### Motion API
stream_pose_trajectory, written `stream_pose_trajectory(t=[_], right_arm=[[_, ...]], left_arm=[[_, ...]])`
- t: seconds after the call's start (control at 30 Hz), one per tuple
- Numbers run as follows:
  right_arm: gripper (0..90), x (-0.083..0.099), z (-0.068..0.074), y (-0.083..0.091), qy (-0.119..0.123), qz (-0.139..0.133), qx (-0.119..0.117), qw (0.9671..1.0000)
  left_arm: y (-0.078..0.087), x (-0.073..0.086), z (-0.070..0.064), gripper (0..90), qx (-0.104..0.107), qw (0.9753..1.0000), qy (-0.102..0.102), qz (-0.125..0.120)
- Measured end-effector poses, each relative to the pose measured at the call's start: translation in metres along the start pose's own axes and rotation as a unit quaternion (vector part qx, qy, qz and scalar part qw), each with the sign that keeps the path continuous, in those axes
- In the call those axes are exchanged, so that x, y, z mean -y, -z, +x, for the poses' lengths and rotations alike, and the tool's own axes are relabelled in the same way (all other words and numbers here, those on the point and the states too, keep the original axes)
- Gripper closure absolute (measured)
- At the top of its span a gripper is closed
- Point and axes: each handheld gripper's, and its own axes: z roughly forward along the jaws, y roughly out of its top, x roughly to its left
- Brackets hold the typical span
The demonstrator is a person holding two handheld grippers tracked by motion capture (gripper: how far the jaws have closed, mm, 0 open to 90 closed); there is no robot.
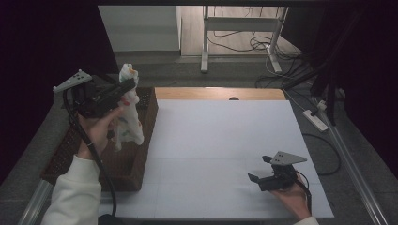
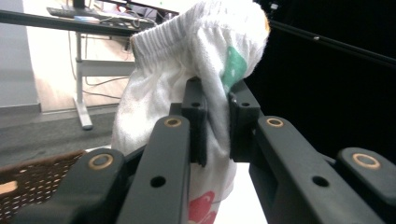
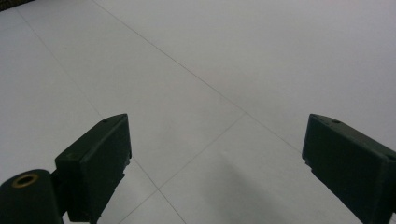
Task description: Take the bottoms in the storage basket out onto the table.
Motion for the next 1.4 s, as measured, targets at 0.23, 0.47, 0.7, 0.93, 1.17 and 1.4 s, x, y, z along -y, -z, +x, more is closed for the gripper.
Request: stream_pose_trajectory(t=[0.23, 0.47, 0.7, 0.93, 1.17, 1.4], right_arm=[[8.1, 0.0, -0.001, 0.002, -0.003, -0.003, 0.002, 1.0], [8.1, 0.0, -0.003, 0.004, -0.005, -0.006, 0.006, 1.0], [8.1, 0.0, -0.002, 0.003, -0.005, -0.004, 0.004, 1.0], [8.1, 0.0, -0.003, 0.003, -0.005, -0.005, 0.004, 1.0], [8.2, 0.001, -0.003, 0.002, -0.005, -0.004, 0.002, 1.0], [8.2, 0.001, -0.002, 0.002, -0.003, 0.0, 0.003, 1.0]], left_arm=[[-0.011, 0.002, -0.009, 80.4, 0.019, 0.9998, 0.002, 0.006], [-0.018, 0.003, -0.017, 80.5, 0.036, 0.9993, 0.004, 0.011], [-0.024, 0.0, -0.027, 80.5, 0.053, 0.9985, 0.001, 0.014], [-0.031, 0.001, -0.036, 80.4, 0.068, 0.9975, 0.0, 0.019], [-0.039, 0.005, -0.04, 80.5, 0.082, 0.9962, 0.008, 0.028], [-0.047, 0.009, -0.046, 80.4, 0.103, 0.994, 0.015, 0.034]])
